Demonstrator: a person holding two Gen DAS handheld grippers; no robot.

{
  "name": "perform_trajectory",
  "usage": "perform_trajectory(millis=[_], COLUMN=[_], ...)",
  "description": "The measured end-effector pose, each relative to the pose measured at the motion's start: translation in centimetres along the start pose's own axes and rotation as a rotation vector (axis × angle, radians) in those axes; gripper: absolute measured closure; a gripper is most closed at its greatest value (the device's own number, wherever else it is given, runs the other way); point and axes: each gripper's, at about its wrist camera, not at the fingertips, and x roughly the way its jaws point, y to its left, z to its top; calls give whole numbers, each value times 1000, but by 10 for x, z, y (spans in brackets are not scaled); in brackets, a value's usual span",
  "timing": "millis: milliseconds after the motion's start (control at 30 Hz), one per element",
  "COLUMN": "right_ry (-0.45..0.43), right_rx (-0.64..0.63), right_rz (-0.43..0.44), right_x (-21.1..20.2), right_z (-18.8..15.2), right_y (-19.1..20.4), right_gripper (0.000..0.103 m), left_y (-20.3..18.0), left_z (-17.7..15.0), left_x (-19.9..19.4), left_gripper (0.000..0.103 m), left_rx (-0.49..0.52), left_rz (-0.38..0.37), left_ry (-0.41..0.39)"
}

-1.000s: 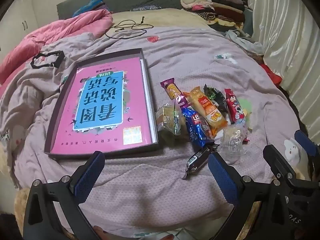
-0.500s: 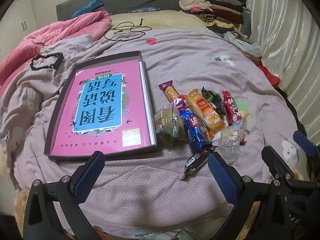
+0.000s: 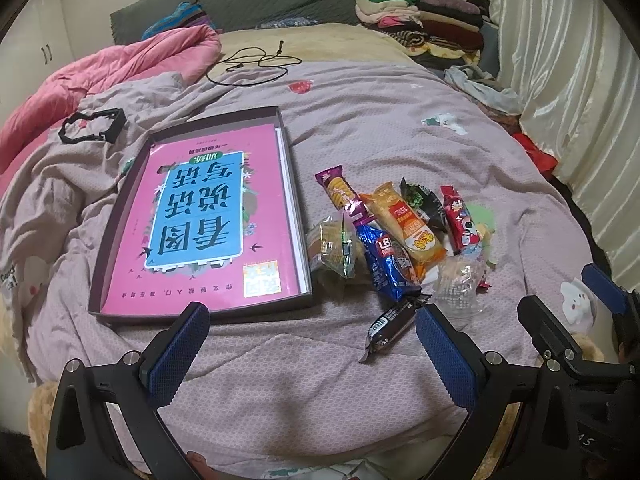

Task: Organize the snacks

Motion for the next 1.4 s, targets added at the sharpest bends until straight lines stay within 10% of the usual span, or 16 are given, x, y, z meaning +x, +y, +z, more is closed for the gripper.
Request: perform_trajectory(millis=[1400], right_ry=[34], right_rx=[23], right_rz=[27], right_x=[15], right_z=[-7], right_y=[-6], right_gripper=[0], left_y=[5], left_z=[2], left_x=[8], left_gripper=[0], left_rx=[3], left_rz=[-57], left_ry=[21])
